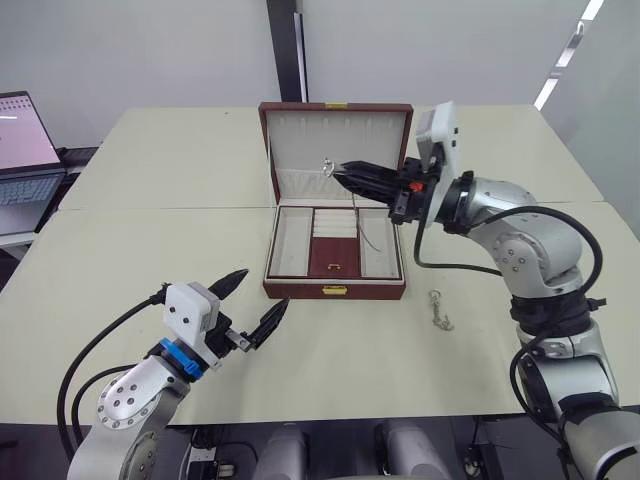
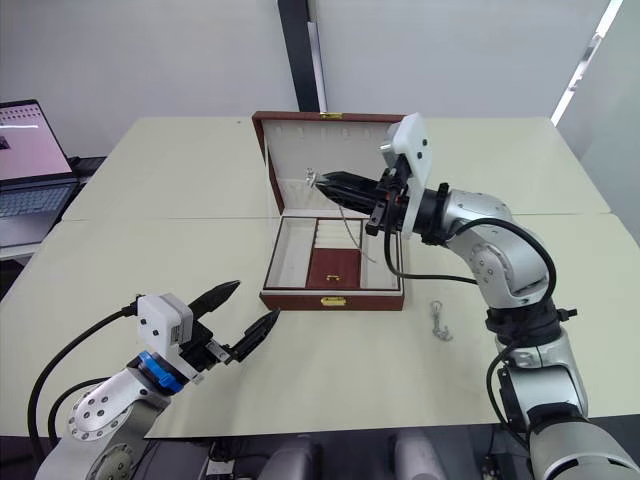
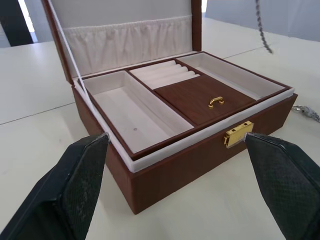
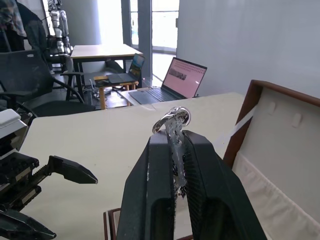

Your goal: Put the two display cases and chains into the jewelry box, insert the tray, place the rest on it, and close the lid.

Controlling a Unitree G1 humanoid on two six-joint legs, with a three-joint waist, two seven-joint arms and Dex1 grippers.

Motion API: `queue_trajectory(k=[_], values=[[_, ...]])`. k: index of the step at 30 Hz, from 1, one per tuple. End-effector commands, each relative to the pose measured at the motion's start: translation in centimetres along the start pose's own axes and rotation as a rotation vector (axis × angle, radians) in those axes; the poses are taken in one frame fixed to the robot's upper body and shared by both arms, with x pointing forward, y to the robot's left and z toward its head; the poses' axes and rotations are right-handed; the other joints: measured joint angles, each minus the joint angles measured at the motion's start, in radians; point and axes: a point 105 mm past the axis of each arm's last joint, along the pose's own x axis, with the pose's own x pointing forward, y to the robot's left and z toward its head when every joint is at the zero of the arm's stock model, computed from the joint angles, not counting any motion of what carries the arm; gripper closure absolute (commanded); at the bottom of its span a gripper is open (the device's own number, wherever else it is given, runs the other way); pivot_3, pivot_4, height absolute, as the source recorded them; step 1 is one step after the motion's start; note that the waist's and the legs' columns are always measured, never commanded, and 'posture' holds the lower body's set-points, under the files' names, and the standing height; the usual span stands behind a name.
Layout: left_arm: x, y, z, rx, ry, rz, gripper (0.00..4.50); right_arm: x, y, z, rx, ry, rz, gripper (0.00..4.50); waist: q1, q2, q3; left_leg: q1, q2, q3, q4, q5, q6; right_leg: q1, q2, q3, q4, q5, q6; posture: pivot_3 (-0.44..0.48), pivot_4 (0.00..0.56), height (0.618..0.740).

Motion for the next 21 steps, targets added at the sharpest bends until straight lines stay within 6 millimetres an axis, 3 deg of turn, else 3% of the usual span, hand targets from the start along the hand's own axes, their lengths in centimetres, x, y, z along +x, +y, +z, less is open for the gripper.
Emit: queue_trajectory(k=[1, 14, 21], values=[[-0.2, -0.1, 1.1, 0.018, -0.039, 0.03, 0.0, 0.9, 0.3, 1.3, -0.065, -0.029, 0.037, 4.44, 0.0, 0.0, 0.0, 0.0, 0.0, 0.0, 0.0, 0.0, 0.0, 0.0, 0.0, 0.0, 0.0, 0.0, 0.0, 0.0, 0.15, 0.74], [-0.9, -0.2, -0.5, -0.027, -0.056, 0.119, 0.0, 4.6, 0.4, -0.5, -0.109, 0.011, 0.085, 4.44, -0.001, 0.0, 0.0, 0.0, 0.0, 0.0, 0.0, 0.0, 0.0, -0.001, 0.0, 0.0, 0.0, 0.0, 0.0, 0.0, 0.15, 0.74], [-1.4, -0.4, -1.0, -0.029, -0.056, 0.133, 0.0, 5.4, 0.2, -1.6, -0.1, 0.027, 0.096, 4.44, -0.001, 0.0, 0.0, -0.001, 0.0, 0.0, 0.0, 0.0, 0.0, -0.001, 0.0, 0.0, 0.0, 0.0, 0.0, 0.0, 0.15, 0.74]])
